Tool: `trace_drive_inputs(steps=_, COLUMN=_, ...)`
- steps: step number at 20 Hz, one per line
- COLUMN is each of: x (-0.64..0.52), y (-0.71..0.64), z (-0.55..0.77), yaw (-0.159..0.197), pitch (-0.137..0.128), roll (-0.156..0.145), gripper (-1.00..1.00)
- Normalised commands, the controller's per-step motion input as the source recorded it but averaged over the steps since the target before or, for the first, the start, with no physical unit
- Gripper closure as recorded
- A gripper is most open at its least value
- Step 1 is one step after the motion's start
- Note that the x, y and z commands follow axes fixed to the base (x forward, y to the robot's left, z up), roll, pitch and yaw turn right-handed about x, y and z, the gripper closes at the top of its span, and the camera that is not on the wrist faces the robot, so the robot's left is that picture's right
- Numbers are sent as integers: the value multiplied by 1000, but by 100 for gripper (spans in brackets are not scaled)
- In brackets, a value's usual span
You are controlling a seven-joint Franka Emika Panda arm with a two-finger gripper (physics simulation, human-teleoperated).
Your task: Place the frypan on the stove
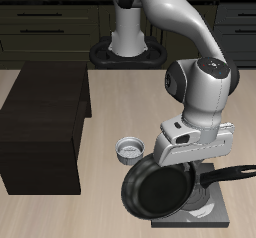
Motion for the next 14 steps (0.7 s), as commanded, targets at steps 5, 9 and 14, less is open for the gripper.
trace_drive_inputs(steps=5, x=5, y=43, z=-132, yaw=34, pitch=10, roll=-5, gripper=-100)
trace_drive_inputs(steps=9, x=-27, y=28, z=-110, yaw=20, pitch=4, roll=-21, gripper=-100)
trace_drive_inputs(steps=14, x=-91, y=200, z=52, yaw=11, pitch=-20, roll=48, gripper=-100)
